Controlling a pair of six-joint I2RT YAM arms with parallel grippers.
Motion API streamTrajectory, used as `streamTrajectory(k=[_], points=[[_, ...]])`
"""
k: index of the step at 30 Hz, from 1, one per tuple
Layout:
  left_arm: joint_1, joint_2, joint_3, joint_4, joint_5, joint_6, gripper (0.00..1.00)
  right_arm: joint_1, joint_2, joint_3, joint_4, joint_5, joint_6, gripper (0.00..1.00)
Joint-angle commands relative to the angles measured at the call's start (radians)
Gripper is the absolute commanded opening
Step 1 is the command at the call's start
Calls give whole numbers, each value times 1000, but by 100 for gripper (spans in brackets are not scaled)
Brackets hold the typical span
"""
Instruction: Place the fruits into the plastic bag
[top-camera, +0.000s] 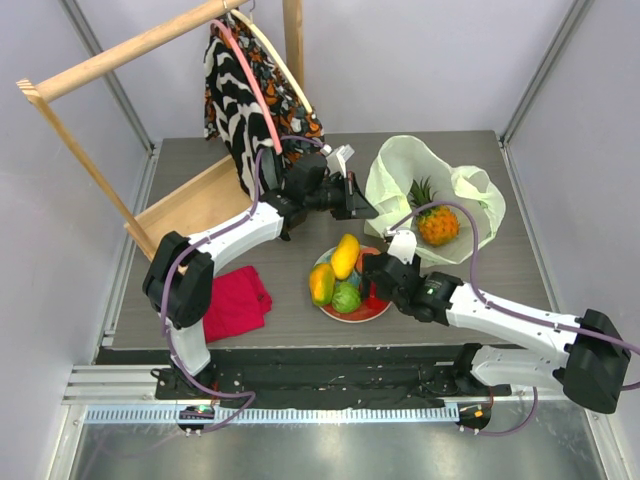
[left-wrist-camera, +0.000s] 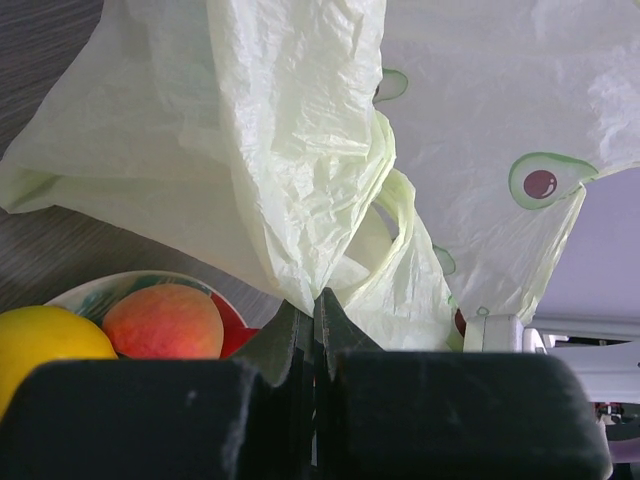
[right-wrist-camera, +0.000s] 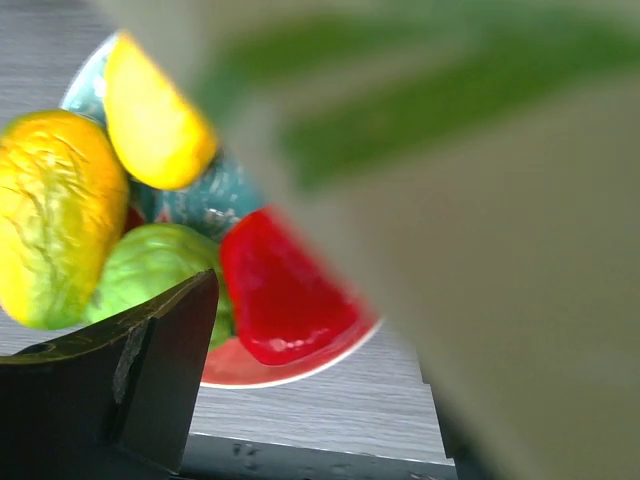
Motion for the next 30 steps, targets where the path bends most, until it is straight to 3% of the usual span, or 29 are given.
streamTrajectory(k=[1, 12, 22, 30], points=[[9, 3, -3, 56, 21, -11, 0, -13, 4, -7, 81, -19, 76, 85], [13, -2, -15, 62, 26, -15, 0, -16, 66, -27, 73, -4, 203, 89], [18, -3, -21, 79, 32, -26, 0, -16, 124, -34, 63, 41, 228, 87], [19, -2, -21, 85, 33, -32, 0, -16, 74, -56, 47, 39, 231, 47]])
